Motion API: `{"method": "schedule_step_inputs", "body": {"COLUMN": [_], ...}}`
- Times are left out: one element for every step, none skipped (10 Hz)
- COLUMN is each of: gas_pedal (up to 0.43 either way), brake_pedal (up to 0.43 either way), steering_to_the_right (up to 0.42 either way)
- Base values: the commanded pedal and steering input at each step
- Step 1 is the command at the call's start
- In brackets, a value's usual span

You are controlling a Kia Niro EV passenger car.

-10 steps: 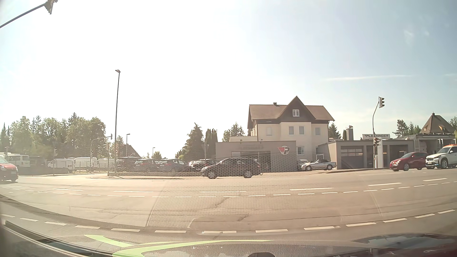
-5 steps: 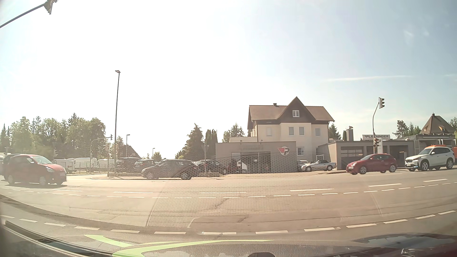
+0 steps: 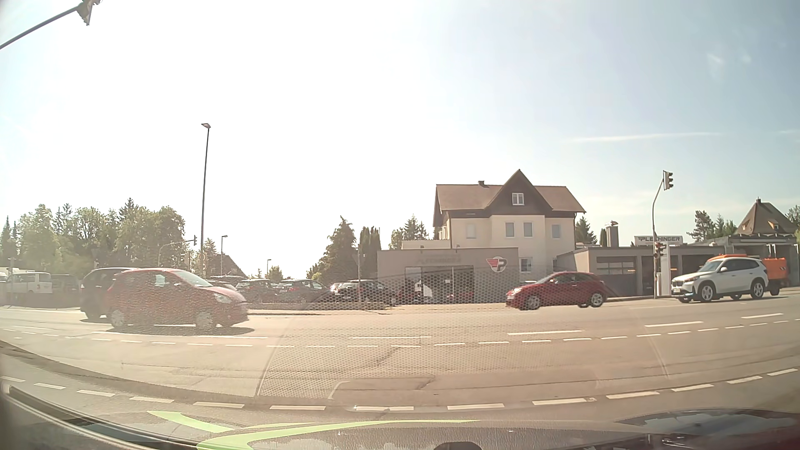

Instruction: Follow the waypoints while adhering to traffic rules and regulations

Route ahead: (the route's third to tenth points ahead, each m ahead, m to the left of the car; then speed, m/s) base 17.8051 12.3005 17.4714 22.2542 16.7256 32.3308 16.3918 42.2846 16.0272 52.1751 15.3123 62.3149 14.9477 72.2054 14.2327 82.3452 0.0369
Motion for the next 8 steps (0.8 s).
{"method": "schedule_step_inputs", "body": {"gas_pedal": [0.000,0.000,0.000,0.000,0.000,0.000,0.000,0.000], "brake_pedal": [0.311,0.311,0.311,0.311,0.305,0.305,0.311,0.311], "steering_to_the_right": [-0.002,-0.002,-0.002,-0.002,-0.002,-0.002,-0.002,-0.002]}}
